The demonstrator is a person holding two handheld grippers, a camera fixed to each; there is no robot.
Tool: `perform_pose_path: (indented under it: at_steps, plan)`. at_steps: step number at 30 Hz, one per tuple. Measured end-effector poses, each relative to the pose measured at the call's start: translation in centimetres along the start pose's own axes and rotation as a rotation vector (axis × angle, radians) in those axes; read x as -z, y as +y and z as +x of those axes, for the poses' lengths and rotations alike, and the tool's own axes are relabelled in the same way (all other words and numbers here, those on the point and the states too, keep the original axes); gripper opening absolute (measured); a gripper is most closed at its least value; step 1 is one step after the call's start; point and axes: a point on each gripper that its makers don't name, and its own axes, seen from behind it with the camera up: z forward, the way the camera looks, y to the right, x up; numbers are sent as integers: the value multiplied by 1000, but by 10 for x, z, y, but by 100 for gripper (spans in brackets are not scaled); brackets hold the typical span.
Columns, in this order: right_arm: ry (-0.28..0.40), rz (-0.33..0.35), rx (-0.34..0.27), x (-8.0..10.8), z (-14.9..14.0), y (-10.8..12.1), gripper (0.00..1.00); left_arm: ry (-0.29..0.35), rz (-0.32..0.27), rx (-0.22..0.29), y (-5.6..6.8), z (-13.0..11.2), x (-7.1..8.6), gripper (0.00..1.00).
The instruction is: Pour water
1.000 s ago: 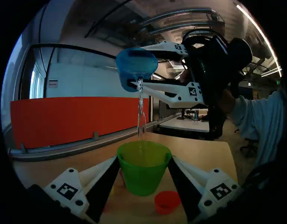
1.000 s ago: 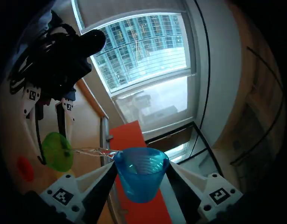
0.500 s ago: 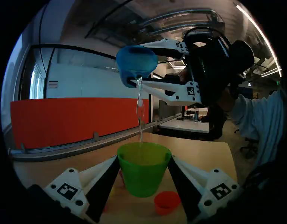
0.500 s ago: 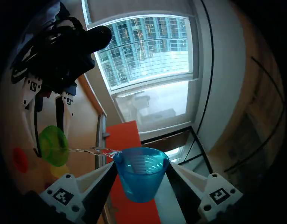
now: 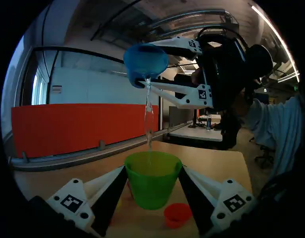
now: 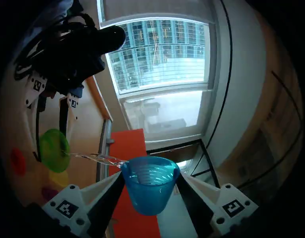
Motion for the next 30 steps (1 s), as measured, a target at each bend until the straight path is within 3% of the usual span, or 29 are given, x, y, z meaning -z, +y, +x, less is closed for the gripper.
perform_pose_path:
  at_steps: [30]
  plan:
    - [5, -10, 197, -2, 9, 10, 90, 4, 4, 8, -4, -1, -4, 87]
